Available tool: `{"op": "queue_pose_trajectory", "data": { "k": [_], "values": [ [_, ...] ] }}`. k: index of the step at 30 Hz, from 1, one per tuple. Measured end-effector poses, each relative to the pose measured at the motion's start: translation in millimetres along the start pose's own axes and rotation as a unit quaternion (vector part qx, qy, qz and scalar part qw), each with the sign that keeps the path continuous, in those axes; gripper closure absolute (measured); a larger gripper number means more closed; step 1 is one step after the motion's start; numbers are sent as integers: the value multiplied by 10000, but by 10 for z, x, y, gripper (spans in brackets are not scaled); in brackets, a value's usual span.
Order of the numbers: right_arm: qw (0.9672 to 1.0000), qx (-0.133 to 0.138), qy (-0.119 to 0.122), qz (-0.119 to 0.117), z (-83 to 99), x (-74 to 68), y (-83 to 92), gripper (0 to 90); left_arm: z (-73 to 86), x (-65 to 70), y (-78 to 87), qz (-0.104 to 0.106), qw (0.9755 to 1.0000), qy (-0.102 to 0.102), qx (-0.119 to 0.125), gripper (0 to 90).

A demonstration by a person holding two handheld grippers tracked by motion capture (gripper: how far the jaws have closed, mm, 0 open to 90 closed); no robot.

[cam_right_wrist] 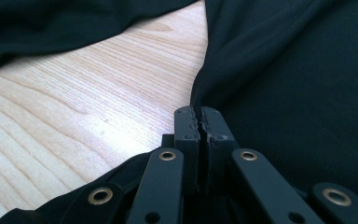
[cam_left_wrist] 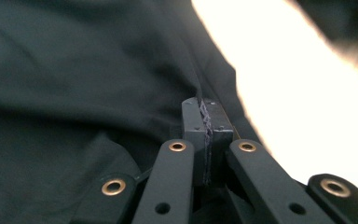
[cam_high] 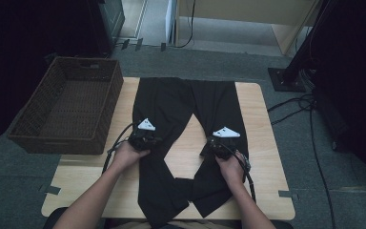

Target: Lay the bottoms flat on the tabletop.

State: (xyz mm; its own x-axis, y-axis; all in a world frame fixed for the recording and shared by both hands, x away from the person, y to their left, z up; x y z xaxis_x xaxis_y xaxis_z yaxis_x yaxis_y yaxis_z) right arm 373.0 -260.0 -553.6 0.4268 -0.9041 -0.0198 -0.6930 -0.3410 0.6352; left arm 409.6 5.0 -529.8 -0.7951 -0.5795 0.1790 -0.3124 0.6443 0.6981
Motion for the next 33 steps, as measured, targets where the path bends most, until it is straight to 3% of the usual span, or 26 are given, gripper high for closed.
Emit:
{"op": "queue_pose_trajectory", "data": {
  "k": [1,2,3,8,10,12,16,18,21,26,30,31,32,33],
  "values": [
    [10000,1,3,2,0,-1,0,867,-103,-27,9,39,9999,69,104,900],
    [10000,2,14,11,0,-3,0,867,-103,-27,9,39,9999,69,104,900],
    [10000,-2,19,20,0,-7,1,867,-305,-69,32,95,9995,149,263,900],
    [10000,2,64,54,1,-12,1,868,-900,-161,127,-64,9976,-37,696,900],
    [10000,1,63,53,1,-12,1,868,-1052,-196,129,-161,9964,-135,820,900],
    [10000,1,63,53,1,-12,1,869,-1113,-280,75,-267,9967,-79,756,892],
    [10000,3,79,61,2,-14,0,869,-1028,-449,-48,-292,9971,401,572,753],
    [10000,1,76,63,2,-15,1,869,-962,-456,-44,-291,9970,489,528,698],
    [10000,2,67,53,1,-12,1,869,-904,-428,-3,-268,9973,482,478,672],
    [9999,13,118,82,0,-18,0,869,-604,-227,100,-283,9990,207,275,670],
    [9998,16,135,108,1,-24,0,868,-357,-105,136,-357,9989,186,238,669],
    [9998,16,147,122,2,-25,0,867,-357,-105,136,-357,9989,186,238,669],
    [9998,10,163,129,4,-26,3,867,-212,12,159,-229,9988,306,309,669],
    [9998,17,166,141,3,-25,3,867,-154,66,167,-215,9990,292,274,669]
  ]
}}
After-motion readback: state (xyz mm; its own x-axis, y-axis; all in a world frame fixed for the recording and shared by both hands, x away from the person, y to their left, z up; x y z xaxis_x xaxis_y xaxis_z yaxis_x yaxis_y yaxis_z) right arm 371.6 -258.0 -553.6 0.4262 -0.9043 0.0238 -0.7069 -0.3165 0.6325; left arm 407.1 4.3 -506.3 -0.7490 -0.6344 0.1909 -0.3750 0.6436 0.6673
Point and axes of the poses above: each handheld gripper's, and its own axes: y roughly backward along the jaws, z roughly out of its underside, x roughly to its right, the point moved 5 cm from there along -y, roughly forward along the jaws
